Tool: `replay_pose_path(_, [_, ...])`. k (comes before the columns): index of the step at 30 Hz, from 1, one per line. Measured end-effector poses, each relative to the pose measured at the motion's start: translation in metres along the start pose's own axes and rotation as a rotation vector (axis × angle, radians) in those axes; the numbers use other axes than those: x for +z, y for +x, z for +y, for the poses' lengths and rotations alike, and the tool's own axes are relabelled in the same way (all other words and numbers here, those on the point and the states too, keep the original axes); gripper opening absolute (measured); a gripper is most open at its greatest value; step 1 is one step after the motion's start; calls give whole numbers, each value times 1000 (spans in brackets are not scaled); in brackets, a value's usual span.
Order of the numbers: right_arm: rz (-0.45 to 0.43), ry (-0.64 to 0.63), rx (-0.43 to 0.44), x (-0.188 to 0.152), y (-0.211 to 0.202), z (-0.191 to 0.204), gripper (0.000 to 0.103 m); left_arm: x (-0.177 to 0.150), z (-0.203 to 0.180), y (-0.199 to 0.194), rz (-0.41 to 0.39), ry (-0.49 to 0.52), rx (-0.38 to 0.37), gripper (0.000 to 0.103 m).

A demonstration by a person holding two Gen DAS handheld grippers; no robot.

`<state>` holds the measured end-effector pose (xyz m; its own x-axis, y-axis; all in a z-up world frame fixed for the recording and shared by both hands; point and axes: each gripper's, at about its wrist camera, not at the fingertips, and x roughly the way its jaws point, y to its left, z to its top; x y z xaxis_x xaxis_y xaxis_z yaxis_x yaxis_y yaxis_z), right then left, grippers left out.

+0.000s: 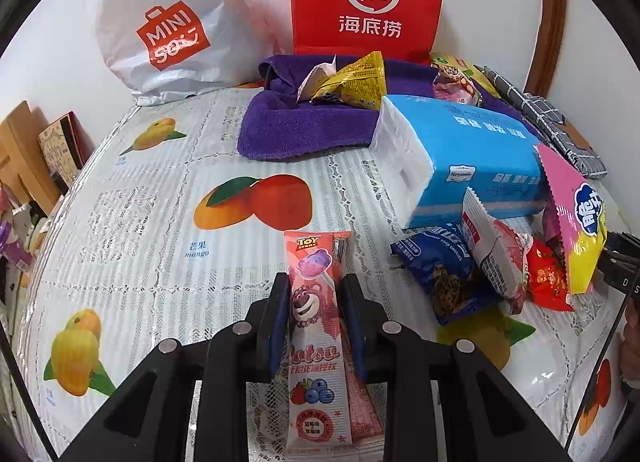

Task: Organize snacks
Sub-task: 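Carry the pink packet and Lotso strip toward the purple towel with both grippers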

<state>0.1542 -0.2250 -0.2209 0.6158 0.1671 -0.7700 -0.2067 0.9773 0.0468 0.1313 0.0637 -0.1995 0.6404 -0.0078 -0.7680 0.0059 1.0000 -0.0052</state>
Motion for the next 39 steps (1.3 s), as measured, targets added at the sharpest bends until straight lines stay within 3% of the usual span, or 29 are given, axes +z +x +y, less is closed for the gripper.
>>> replay_pose_path(5, [0,-1,-3,1,0,1,52,0,0,-1,-1,-5,-4,25])
replay_pose_path(8, [-6,20,-24,1,-1,-3,37,1,6,-2,-6,-29,-31,22])
replay_pose_path(15, [-5,73,10,3,-15,-14,36,3,7,-12,18,-30,-32,21])
replay_pose_path(22, [-71,64,15,17,-57,-9,36,22,1,-46,-25,-26,-83,21])
replay_pose_path(29, [-127,59,38,52,-87,5,36,52,-15,-71,-54,-17,-146,21])
replay_pose_path(39, [-176,60,81,123,-89,29,36,106,-28,-86,-126,11,-138,21])
